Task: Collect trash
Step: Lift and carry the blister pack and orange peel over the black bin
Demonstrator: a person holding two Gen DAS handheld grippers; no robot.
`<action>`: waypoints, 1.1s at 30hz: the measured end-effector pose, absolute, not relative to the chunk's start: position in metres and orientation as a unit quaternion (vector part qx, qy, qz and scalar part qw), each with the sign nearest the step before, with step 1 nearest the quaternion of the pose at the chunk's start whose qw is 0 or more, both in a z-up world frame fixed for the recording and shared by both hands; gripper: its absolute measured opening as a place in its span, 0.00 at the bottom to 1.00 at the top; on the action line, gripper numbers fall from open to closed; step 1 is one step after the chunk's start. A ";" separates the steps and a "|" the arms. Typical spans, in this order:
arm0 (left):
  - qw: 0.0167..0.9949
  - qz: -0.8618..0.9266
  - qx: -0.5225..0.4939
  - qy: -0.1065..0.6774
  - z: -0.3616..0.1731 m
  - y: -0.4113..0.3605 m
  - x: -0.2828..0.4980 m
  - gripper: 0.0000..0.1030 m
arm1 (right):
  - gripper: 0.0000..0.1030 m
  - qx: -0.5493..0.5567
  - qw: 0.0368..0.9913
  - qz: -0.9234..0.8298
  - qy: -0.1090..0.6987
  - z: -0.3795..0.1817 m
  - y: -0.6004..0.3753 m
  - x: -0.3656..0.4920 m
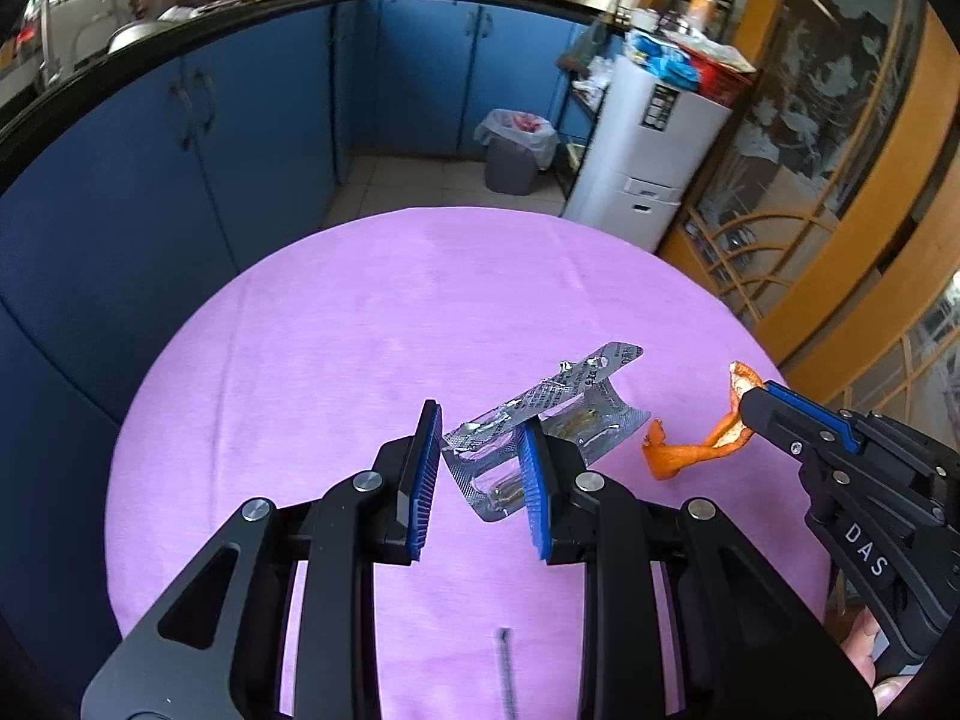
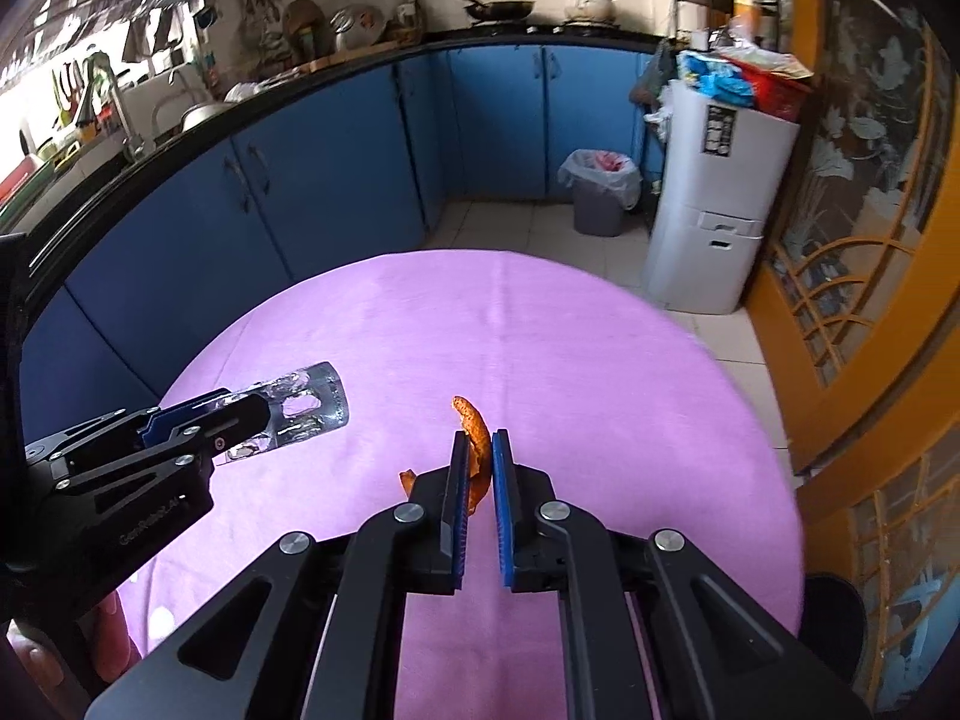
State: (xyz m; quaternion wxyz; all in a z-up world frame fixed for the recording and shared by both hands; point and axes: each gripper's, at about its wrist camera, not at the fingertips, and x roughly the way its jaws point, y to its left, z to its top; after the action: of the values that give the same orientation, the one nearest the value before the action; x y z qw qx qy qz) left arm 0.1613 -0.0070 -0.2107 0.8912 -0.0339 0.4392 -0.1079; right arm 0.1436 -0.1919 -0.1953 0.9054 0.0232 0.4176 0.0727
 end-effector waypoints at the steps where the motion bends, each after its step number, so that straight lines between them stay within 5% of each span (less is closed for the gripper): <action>1: 0.891 -0.114 -0.028 0.438 -0.209 -0.018 0.159 0.26 | 0.07 0.024 0.907 0.069 0.415 -0.194 -0.197 0.140; 33: 0.859 -0.269 0.121 0.419 -0.194 -0.279 0.103 0.26 | 0.07 0.141 0.914 -0.084 0.371 -0.194 -0.421 0.035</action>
State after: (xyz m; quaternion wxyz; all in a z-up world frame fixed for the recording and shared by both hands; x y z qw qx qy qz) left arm 0.1033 -0.2787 -0.1940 0.8590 0.1205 0.4187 -0.2689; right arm 0.0349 -0.4215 -0.1944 0.9141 0.1408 0.3708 -0.0841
